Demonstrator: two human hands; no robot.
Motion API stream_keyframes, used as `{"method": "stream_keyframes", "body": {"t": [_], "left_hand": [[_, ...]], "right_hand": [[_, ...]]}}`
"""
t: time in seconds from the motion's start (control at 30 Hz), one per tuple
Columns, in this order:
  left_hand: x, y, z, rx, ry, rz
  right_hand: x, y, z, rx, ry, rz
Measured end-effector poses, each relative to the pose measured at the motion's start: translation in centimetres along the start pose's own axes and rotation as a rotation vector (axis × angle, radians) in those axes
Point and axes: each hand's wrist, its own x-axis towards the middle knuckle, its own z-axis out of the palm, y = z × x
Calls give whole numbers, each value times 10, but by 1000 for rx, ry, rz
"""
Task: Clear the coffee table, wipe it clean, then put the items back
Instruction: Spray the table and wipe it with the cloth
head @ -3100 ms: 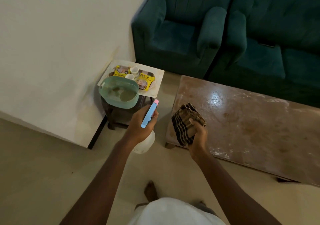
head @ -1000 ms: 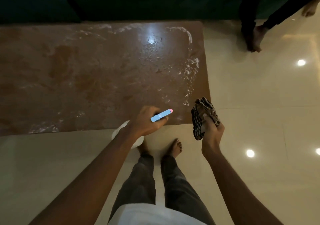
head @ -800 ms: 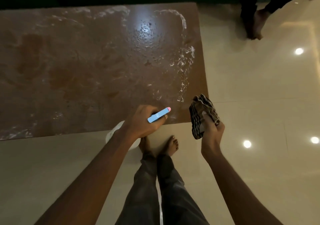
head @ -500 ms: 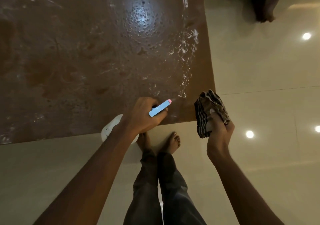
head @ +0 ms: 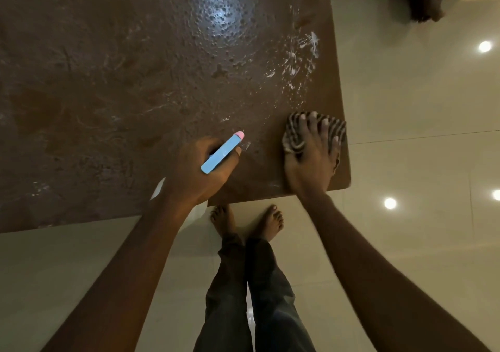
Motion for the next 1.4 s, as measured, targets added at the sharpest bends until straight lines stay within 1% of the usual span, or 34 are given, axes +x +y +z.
{"method": "stream_keyframes", "body": {"t": [0.03, 0.07, 0.13, 0.2, 0.23, 0.27, 0.33, 0.43, 0.53, 0.6, 0.63, 0.67, 0.73, 0.8, 0.83, 0.87, 0.93, 1.0, 1.1, 1.17, 1.3, 1.4], "left_hand": [[0, 0, -1, 0, 7, 1], [0, -1, -2, 1, 11, 2], [1, -2, -4, -3, 8, 4], [1, -2, -7, -22, 6, 9], [1, -2, -9, -31, 7, 9], [0, -2, -11, -35, 9, 8], [0, -3, -12, -28, 13, 4], [4, -4, -12, -16, 15, -25], [6, -4, -11, -20, 29, -36], [7, -6, -12, -23, 21, -56], [7, -7, -12, -16, 22, -61], [8, -8, -12, -6, 24, -62], [8, -8, -13, 12, 24, -54], [10, -4, -13, 13, 15, -65], [11, -2, -14, 17, 10, -80], [12, -1, -14, 26, 5, -88], [16, 5, -14, 41, -20, -90], [21, 11, -11, 55, -57, -99], [35, 21, -5, 76, -102, -123], [45, 28, -1, 80, -137, -118], [62, 39, 7, 90, -170, -86], [72, 42, 10, 81, -182, -119]], "right_hand": [[-2, -5, 12, -115, -45, -81], [-8, -10, 22, -181, -81, -159], [-30, -12, 34, -231, -160, -325], [-57, 4, 34, -311, -240, -505], [-66, 18, 30, -366, -270, -566], [-71, 35, 23, -413, -289, -587], [-65, 63, 6, -465, -280, -526], [-39, 80, -20, -462, -248, -294], [-6, 59, -19, -376, -166, -20], [8, 31, -2, -353, -114, 107], [9, 18, 7, -359, -121, 113], [5, 6, 16, -372, -146, 60], [-19, -5, 28, -401, -237, -184], [-48, 6, 27, -459, -331, -445], [-57, 19, 22, -495, -353, -528], [-61, 34, 15, -525, -362, -570], [-57, 63, -3, -552, -346, -532], [-43, 77, -17, -539, -305, -413], [-24, 70, -21, -474, -250, -227], [-19, 63, -17, -435, -224, -153], [-19, 65, -17, -425, -228, -134], [-13, 65, -20, -392, -222, -134]]}}
